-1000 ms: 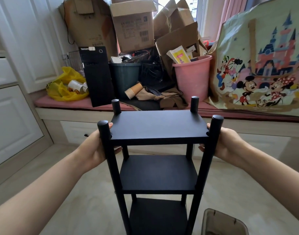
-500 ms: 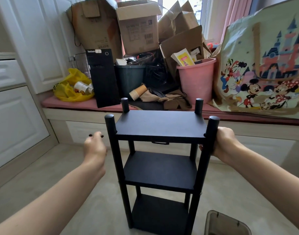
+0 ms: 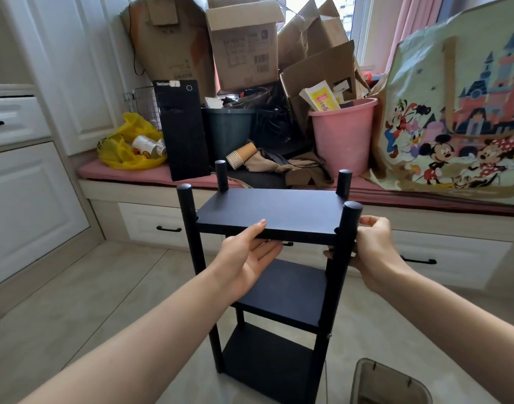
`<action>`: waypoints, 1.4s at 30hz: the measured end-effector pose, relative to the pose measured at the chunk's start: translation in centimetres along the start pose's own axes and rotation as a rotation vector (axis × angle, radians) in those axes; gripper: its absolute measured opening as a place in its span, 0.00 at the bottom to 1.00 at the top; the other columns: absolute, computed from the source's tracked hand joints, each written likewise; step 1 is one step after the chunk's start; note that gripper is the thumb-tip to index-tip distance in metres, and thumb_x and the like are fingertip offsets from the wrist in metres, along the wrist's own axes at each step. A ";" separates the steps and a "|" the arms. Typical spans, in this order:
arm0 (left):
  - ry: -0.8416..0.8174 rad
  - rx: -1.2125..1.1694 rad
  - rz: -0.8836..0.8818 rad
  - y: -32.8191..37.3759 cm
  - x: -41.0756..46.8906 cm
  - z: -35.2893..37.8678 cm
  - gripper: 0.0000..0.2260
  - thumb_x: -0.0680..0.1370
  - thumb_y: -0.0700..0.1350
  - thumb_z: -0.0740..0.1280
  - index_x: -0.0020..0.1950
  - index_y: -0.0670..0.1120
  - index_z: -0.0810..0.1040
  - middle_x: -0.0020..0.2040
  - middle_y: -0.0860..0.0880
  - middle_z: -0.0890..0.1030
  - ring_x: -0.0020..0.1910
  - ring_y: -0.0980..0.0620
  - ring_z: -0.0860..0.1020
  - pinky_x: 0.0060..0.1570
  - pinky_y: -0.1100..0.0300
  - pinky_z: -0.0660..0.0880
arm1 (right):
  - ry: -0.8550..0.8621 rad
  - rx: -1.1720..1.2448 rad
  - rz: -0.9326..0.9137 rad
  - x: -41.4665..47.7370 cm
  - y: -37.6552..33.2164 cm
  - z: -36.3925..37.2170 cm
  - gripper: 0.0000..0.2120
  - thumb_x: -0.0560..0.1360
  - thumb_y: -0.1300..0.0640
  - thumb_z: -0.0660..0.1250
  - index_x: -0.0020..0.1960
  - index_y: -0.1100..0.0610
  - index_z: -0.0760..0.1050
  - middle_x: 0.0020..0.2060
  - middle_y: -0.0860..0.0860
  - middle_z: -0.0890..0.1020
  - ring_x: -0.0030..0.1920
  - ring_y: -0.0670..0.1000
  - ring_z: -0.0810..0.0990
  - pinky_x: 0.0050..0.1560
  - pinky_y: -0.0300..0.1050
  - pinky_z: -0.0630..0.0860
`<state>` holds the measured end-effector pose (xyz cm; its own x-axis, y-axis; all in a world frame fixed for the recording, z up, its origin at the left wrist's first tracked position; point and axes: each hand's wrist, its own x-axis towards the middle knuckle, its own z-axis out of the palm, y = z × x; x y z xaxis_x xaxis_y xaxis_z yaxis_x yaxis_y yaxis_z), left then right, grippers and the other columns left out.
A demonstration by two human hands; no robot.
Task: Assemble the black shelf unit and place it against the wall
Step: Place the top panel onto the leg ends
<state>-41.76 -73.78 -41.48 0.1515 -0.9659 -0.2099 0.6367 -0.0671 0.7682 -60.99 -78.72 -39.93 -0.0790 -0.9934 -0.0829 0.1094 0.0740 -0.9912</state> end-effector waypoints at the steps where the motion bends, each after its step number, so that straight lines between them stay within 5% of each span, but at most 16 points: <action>1: -0.008 -0.022 0.001 -0.1 0.1 0.2 0.06 0.81 0.39 0.67 0.54 0.37 0.79 0.54 0.37 0.85 0.52 0.41 0.85 0.53 0.52 0.80 | -0.003 -0.005 -0.009 -0.2 0.0 0.0 0.18 0.78 0.67 0.61 0.65 0.59 0.63 0.47 0.61 0.78 0.32 0.55 0.81 0.41 0.63 0.83; 5: -0.034 -0.055 0.018 -0.4 0.5 0.5 0.07 0.81 0.38 0.66 0.56 0.35 0.78 0.54 0.38 0.85 0.52 0.42 0.85 0.52 0.52 0.80 | -0.056 0.043 -0.009 -0.6 0.1 -0.1 0.11 0.81 0.60 0.61 0.62 0.63 0.68 0.40 0.58 0.81 0.31 0.55 0.82 0.49 0.67 0.79; 8: -0.047 -0.074 0.038 0.0 0.8 0.4 0.05 0.82 0.36 0.64 0.54 0.35 0.78 0.52 0.39 0.85 0.49 0.44 0.86 0.48 0.52 0.81 | -0.170 0.129 0.105 -1.4 0.2 0.1 0.15 0.84 0.53 0.59 0.56 0.66 0.74 0.30 0.53 0.82 0.30 0.54 0.84 0.46 0.61 0.78; 12: -0.048 -0.095 0.021 1.3 1.3 -0.6 0.05 0.81 0.34 0.62 0.56 0.36 0.76 0.56 0.39 0.83 0.52 0.43 0.84 0.52 0.51 0.83 | -0.271 0.181 0.189 -2.9 0.3 0.9 0.17 0.84 0.52 0.57 0.57 0.66 0.75 0.36 0.58 0.83 0.37 0.57 0.85 0.41 0.55 0.80; 18: 0.006 -0.031 0.034 3.3 1.8 -2.2 0.07 0.82 0.38 0.62 0.55 0.38 0.78 0.51 0.43 0.85 0.48 0.47 0.84 0.58 0.54 0.79 | -0.460 0.056 0.189 -4.4 0.5 2.2 0.16 0.84 0.53 0.58 0.57 0.66 0.76 0.42 0.62 0.86 0.46 0.58 0.86 0.53 0.50 0.81; 20: 0.037 -0.004 0.052 3.6 1.8 -2.3 0.07 0.82 0.39 0.63 0.55 0.39 0.78 0.49 0.44 0.85 0.45 0.48 0.85 0.53 0.56 0.81 | -0.504 -0.113 0.156 -4.2 0.2 2.0 0.18 0.84 0.50 0.59 0.55 0.64 0.78 0.44 0.60 0.86 0.48 0.56 0.86 0.58 0.51 0.80; 26: 0.023 0.015 0.035 3.3 1.0 -1.5 0.07 0.83 0.38 0.63 0.56 0.37 0.78 0.52 0.41 0.85 0.52 0.45 0.83 0.51 0.54 0.81 | -0.195 -0.372 -0.023 -1.2 0.3 -0.1 0.16 0.82 0.50 0.61 0.49 0.63 0.78 0.32 0.53 0.84 0.35 0.53 0.80 0.45 0.50 0.78; 29: -0.018 -0.010 -0.006 3.4 0.6 -1.5 0.08 0.83 0.37 0.60 0.55 0.35 0.77 0.49 0.40 0.86 0.52 0.43 0.83 0.50 0.51 0.81 | -0.108 -0.393 -0.189 0.1 0.6 -0.7 0.11 0.81 0.50 0.63 0.55 0.58 0.75 0.42 0.52 0.80 0.42 0.52 0.78 0.51 0.54 0.77; 33: -0.045 -0.001 -0.019 3.9 0.6 -1.8 0.09 0.83 0.36 0.59 0.57 0.35 0.76 0.49 0.39 0.86 0.47 0.44 0.85 0.46 0.50 0.82 | -0.263 -0.355 -0.168 1.2 0.5 -0.7 0.15 0.82 0.46 0.61 0.67 0.47 0.70 0.53 0.49 0.80 0.56 0.53 0.79 0.62 0.52 0.73; 42: -0.038 0.101 -0.001 4.6 0.6 -2.0 0.09 0.83 0.37 0.61 0.61 0.36 0.76 0.56 0.39 0.84 0.54 0.42 0.83 0.51 0.48 0.82 | -0.411 -0.284 -0.084 0.8 0.4 -0.3 0.09 0.83 0.46 0.59 0.59 0.43 0.75 0.53 0.50 0.82 0.59 0.54 0.80 0.67 0.58 0.73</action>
<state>-37.24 -74.14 -39.21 0.1216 -0.9744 -0.1890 0.5572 -0.0906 0.8254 -61.27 -79.45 -40.45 0.3270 -0.9450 -0.0108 -0.1588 -0.0437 -0.9863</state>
